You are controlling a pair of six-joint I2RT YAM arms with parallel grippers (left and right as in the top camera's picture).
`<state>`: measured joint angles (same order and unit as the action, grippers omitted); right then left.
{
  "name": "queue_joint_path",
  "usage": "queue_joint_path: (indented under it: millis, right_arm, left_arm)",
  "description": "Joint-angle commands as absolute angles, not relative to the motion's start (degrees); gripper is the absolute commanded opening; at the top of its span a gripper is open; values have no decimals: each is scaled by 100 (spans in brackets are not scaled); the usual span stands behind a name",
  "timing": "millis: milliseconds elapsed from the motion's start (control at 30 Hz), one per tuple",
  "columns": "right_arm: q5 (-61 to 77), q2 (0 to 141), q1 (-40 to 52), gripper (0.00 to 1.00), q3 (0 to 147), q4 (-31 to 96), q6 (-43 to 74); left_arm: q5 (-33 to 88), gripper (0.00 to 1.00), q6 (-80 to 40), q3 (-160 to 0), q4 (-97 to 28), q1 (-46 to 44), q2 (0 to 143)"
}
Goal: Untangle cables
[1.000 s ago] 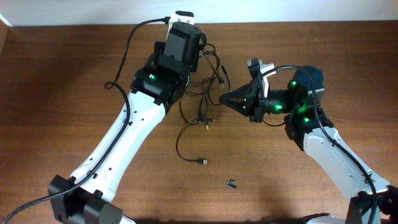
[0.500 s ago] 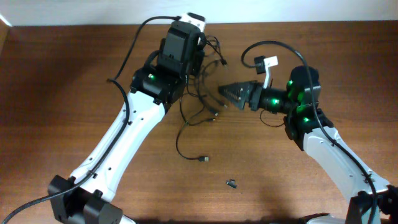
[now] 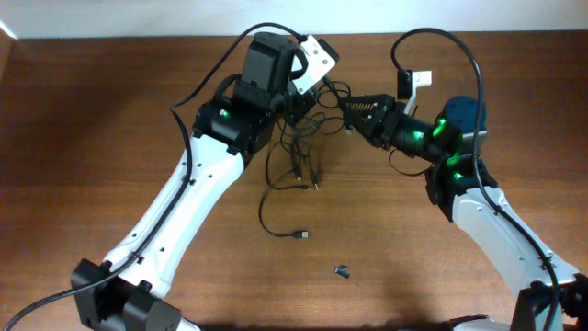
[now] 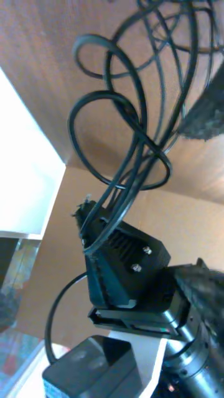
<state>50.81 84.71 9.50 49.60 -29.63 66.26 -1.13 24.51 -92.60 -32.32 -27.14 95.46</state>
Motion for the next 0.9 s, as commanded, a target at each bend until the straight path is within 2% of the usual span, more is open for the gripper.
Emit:
queue_joint_path:
  millis: [0, 67, 267, 567, 667, 733, 767, 867]
  right_arm:
    - [4921, 8455, 937, 56, 4982, -2978, 6650]
    - [4906, 8455, 934, 54, 4982, -2936, 6650]
    - [4703, 8462, 934, 36, 4982, -2550, 6626]
    - [4383, 8462, 934, 34, 4982, -2552, 6628]
    - [4307, 8462, 934, 22, 4982, -2552, 6626]
    - [4281, 8462, 934, 8, 4982, -2550, 6622]
    - [4283, 8462, 934, 4, 4982, -2552, 6512]
    - [4429, 8460, 937, 4, 4982, -2552, 6294]
  left_arm:
    - [838, 0, 2541, -9384, -3216, -2685, 9491]
    - [1017, 0, 2539, -9384, -3216, -2685, 9491]
    - [1184, 0, 1885, -9384, -3177, -2700, 9491]
    - [1678, 0, 1870, -9384, -3312, -2700, 9491]
    - [1678, 0, 1870, -9384, -3354, -2700, 9491]
    - [1675, 0, 1870, -9384, -3358, -2700, 9491]
    - [1675, 0, 1870, -9384, -3356, -2700, 9491]
    - [1511, 0, 1868, -9384, -3343, -2694, 9491]
